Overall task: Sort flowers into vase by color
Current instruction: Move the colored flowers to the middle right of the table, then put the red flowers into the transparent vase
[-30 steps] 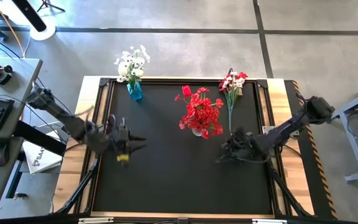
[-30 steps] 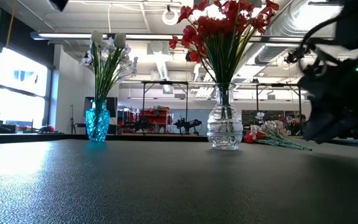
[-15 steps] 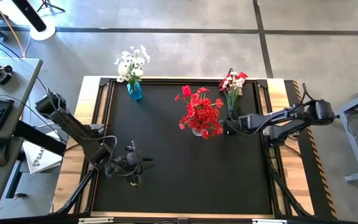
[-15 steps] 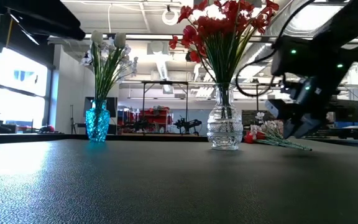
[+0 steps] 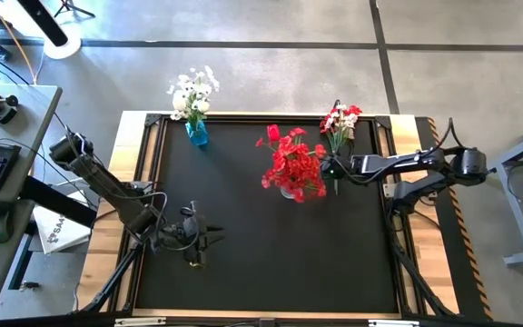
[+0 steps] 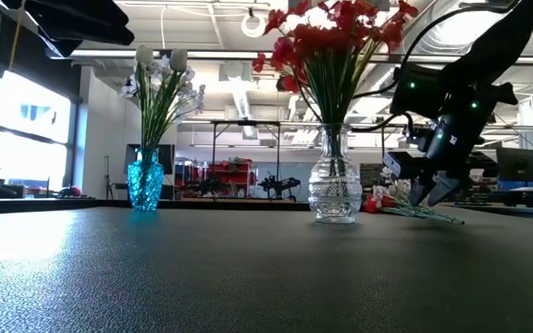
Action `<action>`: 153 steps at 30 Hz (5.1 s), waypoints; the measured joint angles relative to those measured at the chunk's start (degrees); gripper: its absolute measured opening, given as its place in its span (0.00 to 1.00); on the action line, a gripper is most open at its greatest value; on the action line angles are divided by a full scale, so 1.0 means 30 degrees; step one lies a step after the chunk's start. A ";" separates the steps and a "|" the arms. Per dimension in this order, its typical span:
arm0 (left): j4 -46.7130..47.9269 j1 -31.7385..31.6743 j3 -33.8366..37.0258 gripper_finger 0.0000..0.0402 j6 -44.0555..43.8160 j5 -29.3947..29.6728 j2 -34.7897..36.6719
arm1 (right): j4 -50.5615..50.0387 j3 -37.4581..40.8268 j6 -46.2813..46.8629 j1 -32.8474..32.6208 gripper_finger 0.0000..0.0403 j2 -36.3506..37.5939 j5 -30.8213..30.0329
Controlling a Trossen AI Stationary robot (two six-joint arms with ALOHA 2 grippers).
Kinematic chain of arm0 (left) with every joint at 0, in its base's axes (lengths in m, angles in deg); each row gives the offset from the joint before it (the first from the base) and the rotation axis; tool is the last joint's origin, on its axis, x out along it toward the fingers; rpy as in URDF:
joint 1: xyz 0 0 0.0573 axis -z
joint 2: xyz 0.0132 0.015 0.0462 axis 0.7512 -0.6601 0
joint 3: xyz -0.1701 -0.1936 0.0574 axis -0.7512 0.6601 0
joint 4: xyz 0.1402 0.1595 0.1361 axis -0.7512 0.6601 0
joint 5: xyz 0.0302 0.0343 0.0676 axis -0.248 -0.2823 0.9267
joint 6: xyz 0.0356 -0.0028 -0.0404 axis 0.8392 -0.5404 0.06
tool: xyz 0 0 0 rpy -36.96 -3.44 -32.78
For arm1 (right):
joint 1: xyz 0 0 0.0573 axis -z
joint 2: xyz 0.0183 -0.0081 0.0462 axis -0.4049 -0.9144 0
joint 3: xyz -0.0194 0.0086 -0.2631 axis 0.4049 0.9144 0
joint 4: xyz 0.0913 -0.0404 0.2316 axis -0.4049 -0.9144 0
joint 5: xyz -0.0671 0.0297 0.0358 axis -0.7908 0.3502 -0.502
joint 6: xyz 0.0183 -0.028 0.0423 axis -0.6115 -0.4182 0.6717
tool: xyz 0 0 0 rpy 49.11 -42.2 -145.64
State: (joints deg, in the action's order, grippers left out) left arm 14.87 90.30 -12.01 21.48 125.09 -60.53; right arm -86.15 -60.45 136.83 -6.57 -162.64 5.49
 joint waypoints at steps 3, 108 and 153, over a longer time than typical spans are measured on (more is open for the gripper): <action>0.0002 0.0000 0.0000 0.23 0.0002 0.0004 0.0000 | 0.0060 0.0000 -0.0148 -0.0005 0.37 -0.0084 0.0191; 0.0066 0.0022 0.0000 0.23 0.0663 0.0376 -0.0248 | -2.0480 -0.7733 2.5044 -1.9915 0.00 -0.3971 0.3047; 0.0007 0.0015 0.0000 0.23 0.0663 0.0376 -0.0248 | -0.6211 -0.3433 0.7505 -1.6024 0.22 -0.2718 0.4098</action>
State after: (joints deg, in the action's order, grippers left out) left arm 14.90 90.34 -12.01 23.47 126.22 -61.28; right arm -104.79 -70.75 159.34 -54.64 -170.79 17.78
